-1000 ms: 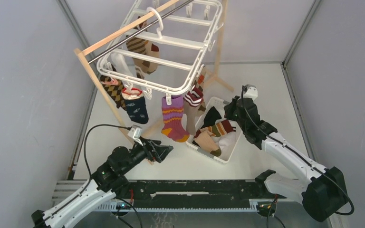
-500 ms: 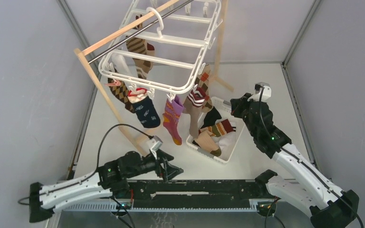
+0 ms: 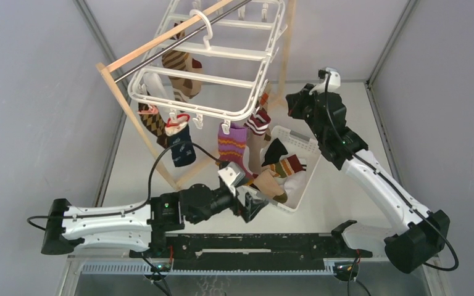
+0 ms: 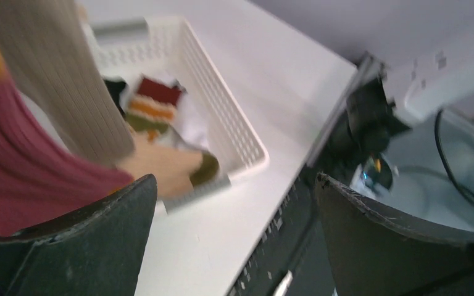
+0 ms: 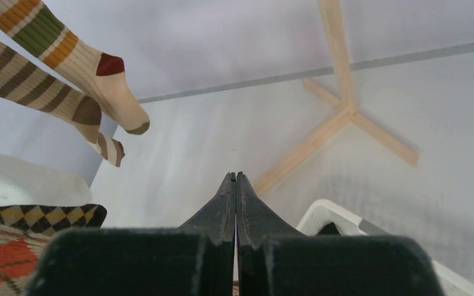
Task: Clip the socks to the hanger
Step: Rotate the hanger at the clothesline.
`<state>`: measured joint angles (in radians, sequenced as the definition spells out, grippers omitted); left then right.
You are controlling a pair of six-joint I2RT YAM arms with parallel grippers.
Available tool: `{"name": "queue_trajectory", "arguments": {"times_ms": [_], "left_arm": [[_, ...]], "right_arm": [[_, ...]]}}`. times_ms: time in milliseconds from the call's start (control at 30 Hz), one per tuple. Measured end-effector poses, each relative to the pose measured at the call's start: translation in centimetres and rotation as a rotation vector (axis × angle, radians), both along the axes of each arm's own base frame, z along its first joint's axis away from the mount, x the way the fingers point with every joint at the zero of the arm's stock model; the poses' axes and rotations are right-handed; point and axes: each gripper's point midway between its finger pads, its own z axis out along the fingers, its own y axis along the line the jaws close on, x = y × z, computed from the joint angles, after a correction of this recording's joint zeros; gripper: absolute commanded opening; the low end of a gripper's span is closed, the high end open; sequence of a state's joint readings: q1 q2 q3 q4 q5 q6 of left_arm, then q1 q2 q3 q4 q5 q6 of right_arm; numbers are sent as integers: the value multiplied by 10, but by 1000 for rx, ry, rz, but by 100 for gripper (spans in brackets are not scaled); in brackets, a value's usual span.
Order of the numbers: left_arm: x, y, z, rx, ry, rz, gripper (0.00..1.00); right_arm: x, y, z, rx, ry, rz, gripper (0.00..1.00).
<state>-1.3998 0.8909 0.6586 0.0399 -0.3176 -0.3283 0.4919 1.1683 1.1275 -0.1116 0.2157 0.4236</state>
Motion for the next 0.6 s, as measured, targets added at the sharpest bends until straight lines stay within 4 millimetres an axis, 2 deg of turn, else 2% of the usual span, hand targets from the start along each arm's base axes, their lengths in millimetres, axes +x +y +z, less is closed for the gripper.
{"name": "queue_trajectory", "arguments": {"times_ms": [100, 133, 200, 267, 333, 467, 600], "left_arm": [[18, -10, 36, -16, -81, 68, 100], [24, -17, 55, -27, -112, 87, 100], [31, -29, 81, -41, -151, 104, 100], [38, -44, 108, -52, -192, 117, 100], [45, -57, 126, -58, -220, 133, 100], [63, -68, 132, -46, -232, 165, 100], [103, -66, 129, 2, -246, 256, 100]], "right_arm": [[5, 6, 1, -3, 1, 20, 0], [5, 6, 0, -5, 4, 24, 0], [5, 5, 0, -6, 7, 29, 0], [6, -2, -1, -9, 12, 17, 0], [7, -12, 0, -10, 13, -4, 0], [7, -32, 8, 0, 0, -38, 0], [7, -41, 14, 14, -11, -40, 0]]}}
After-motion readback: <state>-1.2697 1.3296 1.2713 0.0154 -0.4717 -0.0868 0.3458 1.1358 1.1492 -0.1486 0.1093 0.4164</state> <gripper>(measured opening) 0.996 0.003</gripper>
